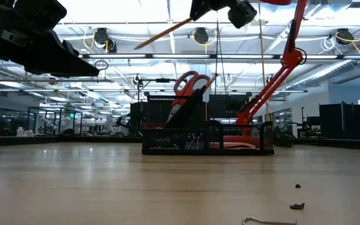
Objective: Pick and place office supplies into organizer
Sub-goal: Put the pencil into the desk organizer
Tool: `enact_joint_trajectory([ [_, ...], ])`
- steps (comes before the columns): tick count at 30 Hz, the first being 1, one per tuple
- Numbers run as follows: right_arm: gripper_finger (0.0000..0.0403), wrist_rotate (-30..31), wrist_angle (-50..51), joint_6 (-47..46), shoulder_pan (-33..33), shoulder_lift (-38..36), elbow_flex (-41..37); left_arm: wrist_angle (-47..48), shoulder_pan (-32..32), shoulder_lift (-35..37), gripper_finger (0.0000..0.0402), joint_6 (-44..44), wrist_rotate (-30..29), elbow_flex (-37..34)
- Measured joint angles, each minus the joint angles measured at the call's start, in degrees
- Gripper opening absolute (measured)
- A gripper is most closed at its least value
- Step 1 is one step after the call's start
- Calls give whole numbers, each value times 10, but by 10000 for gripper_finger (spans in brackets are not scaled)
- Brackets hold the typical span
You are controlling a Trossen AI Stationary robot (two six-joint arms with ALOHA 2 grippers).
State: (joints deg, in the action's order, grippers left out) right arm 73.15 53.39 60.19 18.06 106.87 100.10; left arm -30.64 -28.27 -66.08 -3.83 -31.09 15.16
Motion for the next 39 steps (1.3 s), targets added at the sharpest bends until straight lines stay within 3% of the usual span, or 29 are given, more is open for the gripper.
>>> enact_joint_trajectory([
  [8, 26, -12, -66, 119, -5, 0, -56, -27, 0, 0, 47, 0, 102, 0],
  [15, 24, -2, -68, 124, -28, 0, -114, -35, 0, 0, 47, 4, 104, 0],
  [23, 24, -12, -68, 126, -51, -3, -118, -35, 0, 0, 47, 7, 101, 0],
  [28, 23, -29, -77, 175, -52, -3, -119, -35, 0, 0, 47, 7, 100, 0],
  [33, 24, -44, -152, 248, -53, -3, -121, -34, 0, 0, 47, 7, 100, 0],
  [39, 24, -77, -318, 410, -58, -3, -194, -34, 0, 0, 47, 9, 100, 0],
])
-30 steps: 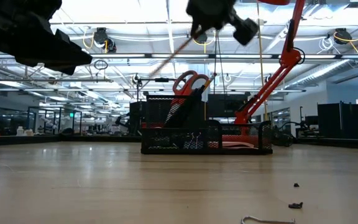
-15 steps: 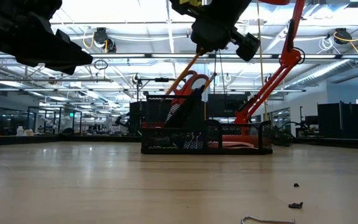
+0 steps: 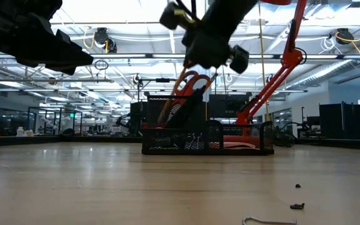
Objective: Pick and place office supplies into organizer
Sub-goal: Put the pencil into the desk organizer, then return to Home Position
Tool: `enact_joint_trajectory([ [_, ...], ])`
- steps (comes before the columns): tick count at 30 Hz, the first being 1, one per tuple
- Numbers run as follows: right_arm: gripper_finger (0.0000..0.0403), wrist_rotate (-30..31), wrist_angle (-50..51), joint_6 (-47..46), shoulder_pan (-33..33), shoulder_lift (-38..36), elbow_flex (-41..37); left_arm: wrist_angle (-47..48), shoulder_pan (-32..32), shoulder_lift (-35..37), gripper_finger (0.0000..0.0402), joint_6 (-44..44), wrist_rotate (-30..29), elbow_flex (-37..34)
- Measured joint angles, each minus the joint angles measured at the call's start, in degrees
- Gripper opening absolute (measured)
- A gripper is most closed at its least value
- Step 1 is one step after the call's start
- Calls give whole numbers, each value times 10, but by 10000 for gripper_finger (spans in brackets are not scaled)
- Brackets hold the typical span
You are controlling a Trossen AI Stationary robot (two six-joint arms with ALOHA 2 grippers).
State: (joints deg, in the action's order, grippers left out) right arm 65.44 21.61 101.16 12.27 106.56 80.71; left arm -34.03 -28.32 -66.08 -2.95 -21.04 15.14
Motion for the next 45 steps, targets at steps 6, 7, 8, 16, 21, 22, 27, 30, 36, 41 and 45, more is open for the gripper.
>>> enact_joint_trajectory([
  [6, 24, 6, -57, 14, -26, 0, -64, 11, 0, 0, 47, 0, 0, 0],
  [7, 24, 6, -70, 16, -29, 0, -71, 13, 0, 0, 47, 1, 0, 0],
  [8, 24, 6, -82, 22, -32, 0, -77, 14, 0, 0, 47, 3, 0, 0],
  [16, 24, 5, -171, 48, -27, 0, -114, 17, 0, 0, 47, 12, 0, 0],
  [21, 24, 4, -171, 47, -4, 0, -114, 18, 0, 0, 47, 13, 0, 0],
  [22, 24, 5, -171, 47, -1, 0, -114, 18, 0, 0, 47, 13, 0, 0],
  [27, 24, 6, -172, 30, 17, 0, -117, 24, 0, 0, 47, 13, 0, 0],
  [30, 24, 1, -171, 30, 22, 0, -132, 25, 0, 0, 47, 13, 0, 0],
  [36, 25, -7, -171, 21, 21, 0, -150, 25, 0, 0, 47, 12, 0, 0],
  [41, 38, -12, -196, 22, 25, 0, -150, 25, 0, 0, 47, 14, 0, 0],
  [45, 73, -15, -216, 28, 34, 0, -150, 25, 1, 0, 47, 16, 0, 0],
])
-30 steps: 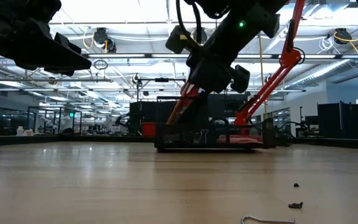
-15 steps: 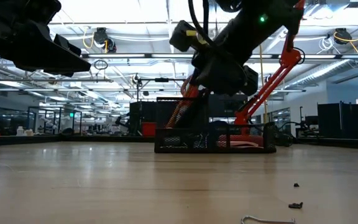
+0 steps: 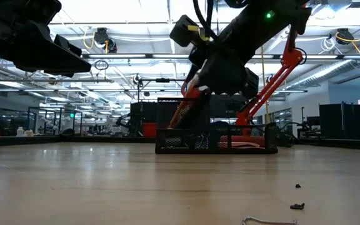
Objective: Pick and place office supplies into organizer
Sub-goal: Return to Home Position
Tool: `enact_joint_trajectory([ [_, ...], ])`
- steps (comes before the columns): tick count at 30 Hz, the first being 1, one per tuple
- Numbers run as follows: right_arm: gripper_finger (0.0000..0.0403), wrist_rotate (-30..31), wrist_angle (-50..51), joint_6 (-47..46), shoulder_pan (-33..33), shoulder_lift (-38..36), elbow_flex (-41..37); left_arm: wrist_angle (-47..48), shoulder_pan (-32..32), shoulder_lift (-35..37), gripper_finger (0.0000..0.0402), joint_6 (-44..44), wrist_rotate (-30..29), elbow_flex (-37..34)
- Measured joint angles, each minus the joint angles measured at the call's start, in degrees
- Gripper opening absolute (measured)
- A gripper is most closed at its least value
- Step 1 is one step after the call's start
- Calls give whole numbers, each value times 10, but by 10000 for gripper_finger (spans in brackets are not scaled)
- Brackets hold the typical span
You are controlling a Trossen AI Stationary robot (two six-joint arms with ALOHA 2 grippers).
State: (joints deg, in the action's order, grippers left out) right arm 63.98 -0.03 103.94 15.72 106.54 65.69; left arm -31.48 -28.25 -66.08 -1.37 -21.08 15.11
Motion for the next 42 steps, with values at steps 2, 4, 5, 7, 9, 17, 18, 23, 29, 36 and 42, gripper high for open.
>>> enact_joint_trajectory([
  [2, 90, 1, -8, -6, 1, 0, 0, 0, 0, 0, 47, 0, 0, 0],
  [4, 105, 5, -17, -6, 1, 0, 0, 0, 0, 0, 47, 0, 0, 0],
  [5, 111, 5, -20, -7, 1, 0, 0, 0, 0, 0, 47, 0, 0, 0],
  [7, 120, 6, -19, -11, 2, 0, 0, 0, 0, 0, 47, 0, 0, 0],
  [9, 126, 19, -19, -11, 2, 0, 1, 0, 0, 0, 47, -1, 0, 0],
  [17, 125, 41, 34, -65, 20, -94, 42, 0, 0, 0, 47, 4, 0, 0],
  [18, 123, 28, 46, -90, 22, -116, 51, 0, 0, 0, 47, 10, 0, 0],
  [23, 113, 1, 30, -226, 16, -244, 73, 0, 0, 0, 47, 24, 0, 0],
  [29, 103, -210, 55, -609, -7, -406, 54, -11, 0, 0, 47, 27, 0, 0],
  [36, 89, -445, 61, -937, -39, -500, -13, -49, 0, 0, 47, 70, -4, 0],
  [42, 86, -492, 31, -952, -46, -543, -117, -117, 1, 0, 47, 122, -75, 0],
])
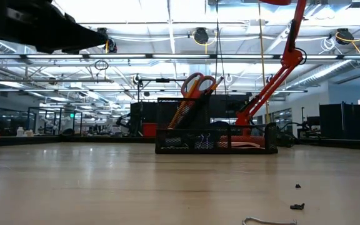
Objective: Pick and place office supplies into organizer
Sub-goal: Return to Home Position
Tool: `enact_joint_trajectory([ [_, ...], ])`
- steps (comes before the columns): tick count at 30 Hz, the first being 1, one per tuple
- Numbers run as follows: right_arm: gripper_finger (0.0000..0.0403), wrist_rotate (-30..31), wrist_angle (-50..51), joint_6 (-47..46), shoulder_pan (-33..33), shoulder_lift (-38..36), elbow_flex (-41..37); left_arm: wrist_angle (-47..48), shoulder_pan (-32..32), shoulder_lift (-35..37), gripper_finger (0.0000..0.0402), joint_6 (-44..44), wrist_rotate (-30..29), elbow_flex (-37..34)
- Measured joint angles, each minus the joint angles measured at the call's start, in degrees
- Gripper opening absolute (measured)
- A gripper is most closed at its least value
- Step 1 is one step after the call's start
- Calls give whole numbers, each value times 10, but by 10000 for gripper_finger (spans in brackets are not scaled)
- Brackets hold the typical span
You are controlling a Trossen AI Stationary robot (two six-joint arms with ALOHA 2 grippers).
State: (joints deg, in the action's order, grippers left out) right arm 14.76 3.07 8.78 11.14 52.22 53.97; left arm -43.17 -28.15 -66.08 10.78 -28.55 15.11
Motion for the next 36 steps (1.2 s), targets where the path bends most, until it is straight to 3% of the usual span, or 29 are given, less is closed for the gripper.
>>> enact_joint_trajectory([
  [4, 86, 2, -63, -6, 2, -41, -78, -25, 8, 0, 47, 33, -26, 0],
  [9, 76, -2, -210, -17, 21, -75, -202, -39, 43, 0, 47, 74, 70, 0],
  [14, 25, -34, -338, -24, 50, -89, -327, -73, 94, 0, 47, 99, 129, 0],
  [17, 5, -29, -437, -26, 62, -88, -402, -69, 137, 0, 47, 76, 178, 0],
  [21, 8, -30, -541, -22, 58, -107, -450, -27, 174, 0, 47, 31, 212, 0],
  [28, 3, -29, -490, -15, 39, -154, -455, -4, 200, 0, 43, 22, 210, 0],
  [31, 1, -28, -445, -36, 26, -169, -455, -9, 200, 0, 16, 26, 201, 0],
  [36, 1, -28, -390, -78, 12, -199, -455, 33, 176, 58, 8, 52, 138, 1],
])
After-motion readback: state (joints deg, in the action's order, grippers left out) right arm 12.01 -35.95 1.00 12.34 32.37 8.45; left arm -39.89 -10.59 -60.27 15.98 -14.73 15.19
